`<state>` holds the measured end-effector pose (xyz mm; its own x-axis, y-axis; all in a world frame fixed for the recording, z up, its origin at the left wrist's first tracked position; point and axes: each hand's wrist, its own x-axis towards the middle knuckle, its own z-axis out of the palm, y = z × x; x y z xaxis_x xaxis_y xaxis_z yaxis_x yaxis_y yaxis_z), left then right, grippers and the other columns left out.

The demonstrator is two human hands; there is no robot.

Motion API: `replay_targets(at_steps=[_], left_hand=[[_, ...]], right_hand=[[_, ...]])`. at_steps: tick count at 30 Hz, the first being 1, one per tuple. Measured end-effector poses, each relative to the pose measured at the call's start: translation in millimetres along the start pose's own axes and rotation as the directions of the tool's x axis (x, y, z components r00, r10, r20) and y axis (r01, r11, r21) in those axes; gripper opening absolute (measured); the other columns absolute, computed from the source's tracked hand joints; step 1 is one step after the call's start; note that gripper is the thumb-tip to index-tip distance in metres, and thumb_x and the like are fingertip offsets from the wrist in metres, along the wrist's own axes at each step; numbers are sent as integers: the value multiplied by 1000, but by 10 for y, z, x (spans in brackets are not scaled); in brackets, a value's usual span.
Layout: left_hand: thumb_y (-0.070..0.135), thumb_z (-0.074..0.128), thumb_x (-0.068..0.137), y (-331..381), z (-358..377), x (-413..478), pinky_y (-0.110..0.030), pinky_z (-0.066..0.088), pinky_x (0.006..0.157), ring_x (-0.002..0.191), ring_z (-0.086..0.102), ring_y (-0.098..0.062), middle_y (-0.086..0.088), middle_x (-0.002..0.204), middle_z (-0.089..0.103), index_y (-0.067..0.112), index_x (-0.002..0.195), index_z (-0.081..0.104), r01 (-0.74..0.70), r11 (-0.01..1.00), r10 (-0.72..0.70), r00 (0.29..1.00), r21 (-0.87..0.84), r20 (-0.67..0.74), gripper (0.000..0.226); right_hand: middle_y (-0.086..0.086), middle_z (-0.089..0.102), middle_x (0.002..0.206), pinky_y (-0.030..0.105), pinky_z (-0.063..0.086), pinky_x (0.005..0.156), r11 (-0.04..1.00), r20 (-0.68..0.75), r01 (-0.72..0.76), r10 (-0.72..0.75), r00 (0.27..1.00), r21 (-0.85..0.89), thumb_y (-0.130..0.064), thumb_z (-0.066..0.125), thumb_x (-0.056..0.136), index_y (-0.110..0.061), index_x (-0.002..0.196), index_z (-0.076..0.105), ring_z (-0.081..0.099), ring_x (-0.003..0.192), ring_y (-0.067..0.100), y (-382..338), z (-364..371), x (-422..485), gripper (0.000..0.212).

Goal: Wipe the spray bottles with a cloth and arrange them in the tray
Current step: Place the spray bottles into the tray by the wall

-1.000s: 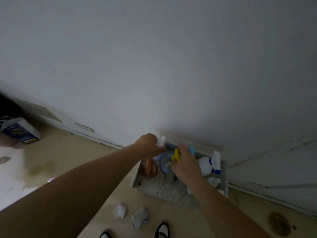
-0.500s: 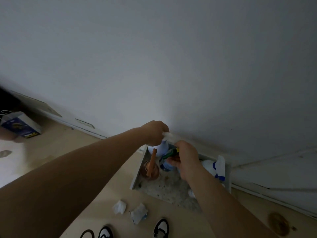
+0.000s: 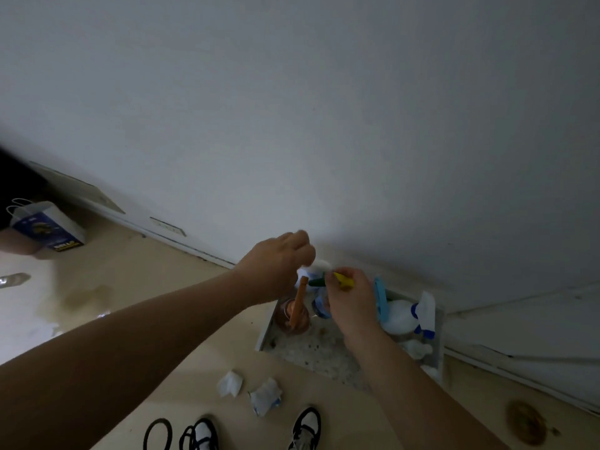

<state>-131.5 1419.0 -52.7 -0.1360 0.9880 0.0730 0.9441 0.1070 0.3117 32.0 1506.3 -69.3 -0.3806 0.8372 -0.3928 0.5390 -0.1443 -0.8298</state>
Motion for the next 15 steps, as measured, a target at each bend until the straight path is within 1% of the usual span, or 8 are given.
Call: replay_targets(at_steps=[2,4,5,7,9,11,13,15], left_hand=[[8,72,77,24,57,-217,-32,52,53,83,58,-21,-6,113,57,19,113,65,-168,984,163,982,53,95,38],[10,77,77,18,158,-359,-34,54,52,90,59,-23,-8,126,54,25,125,61,-208,969,179,962,130,208,53],[10,80,76,28,195,-382,-36,55,52,92,58,-24,-9,128,52,27,126,60,-196,967,159,963,165,216,57],[13,86,70,62,215,-348,-35,53,52,92,56,-24,-8,123,54,26,116,66,-190,960,154,971,204,181,52],[17,89,65,93,209,-289,-33,47,53,90,56,-23,-8,116,58,23,100,73,-209,944,177,974,255,144,39],[25,87,69,140,177,-281,-33,42,56,87,58,-24,-5,107,62,22,89,75,-218,939,172,968,265,183,23],[37,76,84,164,179,-314,-31,37,62,91,60,-25,-3,98,64,24,92,75,-116,973,61,962,197,265,16],[43,65,94,161,203,-342,-30,39,70,100,61,-25,-4,101,66,28,110,71,97,984,-143,930,151,338,23]], right_hand=[[-5,66,87,25,52,61,990,105,62,-49,993,-123,-39,65,97,-27,104,60,64,74,10,82,-62,-31,15],[-6,68,81,32,57,66,971,137,104,-76,988,-216,-47,66,93,-31,98,63,67,73,13,106,-91,-53,16],[-7,69,80,33,58,67,960,141,120,-86,986,-255,-50,65,92,-32,98,65,67,73,12,112,-102,-60,19],[-10,68,79,33,56,68,933,155,165,-120,981,-320,-53,61,93,-31,99,68,65,72,9,113,-140,-53,24],[-12,65,78,28,48,64,857,195,267,-199,960,-440,-56,56,97,-31,99,68,60,72,2,91,-197,-50,27],[-10,65,79,29,45,65,781,233,361,-279,932,-509,-57,51,99,-33,98,68,58,73,5,106,-258,-43,30],[-8,66,81,35,50,73,756,254,390,-299,920,-526,-55,50,100,-29,101,71,60,78,13,118,-294,-23,34],[-6,67,83,39,53,78,749,271,387,-282,920,-537,-55,48,101,-27,105,72,61,81,16,127,-297,-1,37]])
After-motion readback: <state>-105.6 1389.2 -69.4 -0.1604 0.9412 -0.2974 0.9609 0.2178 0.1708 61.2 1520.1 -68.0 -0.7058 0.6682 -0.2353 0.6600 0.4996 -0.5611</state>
